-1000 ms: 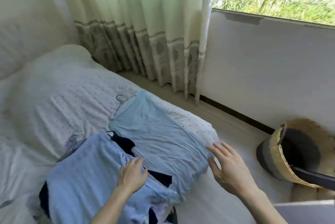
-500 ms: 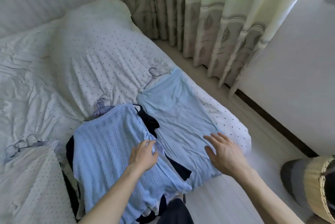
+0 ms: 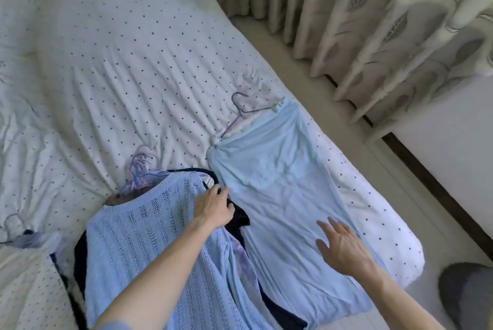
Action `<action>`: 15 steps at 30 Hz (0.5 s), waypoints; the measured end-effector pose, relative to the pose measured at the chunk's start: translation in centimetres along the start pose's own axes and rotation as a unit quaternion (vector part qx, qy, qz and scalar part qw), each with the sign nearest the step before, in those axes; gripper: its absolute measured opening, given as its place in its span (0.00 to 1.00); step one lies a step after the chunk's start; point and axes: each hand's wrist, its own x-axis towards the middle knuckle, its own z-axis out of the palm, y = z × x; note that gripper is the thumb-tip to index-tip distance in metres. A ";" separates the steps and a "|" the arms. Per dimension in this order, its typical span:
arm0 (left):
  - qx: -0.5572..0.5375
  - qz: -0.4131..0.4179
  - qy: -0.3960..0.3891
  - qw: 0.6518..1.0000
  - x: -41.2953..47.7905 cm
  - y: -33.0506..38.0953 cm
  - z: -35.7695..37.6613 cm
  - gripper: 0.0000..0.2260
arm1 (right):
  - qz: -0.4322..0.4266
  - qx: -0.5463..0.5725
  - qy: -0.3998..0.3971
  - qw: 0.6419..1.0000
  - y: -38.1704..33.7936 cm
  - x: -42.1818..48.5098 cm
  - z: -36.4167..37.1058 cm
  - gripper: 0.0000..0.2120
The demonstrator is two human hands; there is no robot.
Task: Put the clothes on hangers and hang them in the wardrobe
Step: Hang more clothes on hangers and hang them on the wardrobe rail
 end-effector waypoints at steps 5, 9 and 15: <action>-0.035 -0.032 0.006 0.999 10.6 -1.7 -2.1 0.27 | 0.032 -0.011 -0.015 0.999 -1.0 6.3 1.3 0.31; -0.096 -0.076 0.029 0.992 17.3 -3.3 -2.3 0.29 | 0.062 0.005 -0.046 0.997 -1.0 8.6 4.2 0.32; -0.294 -0.126 0.015 0.947 21.5 -4.2 -1.6 0.41 | 0.062 -0.008 -0.063 0.996 -0.2 9.4 6.5 0.37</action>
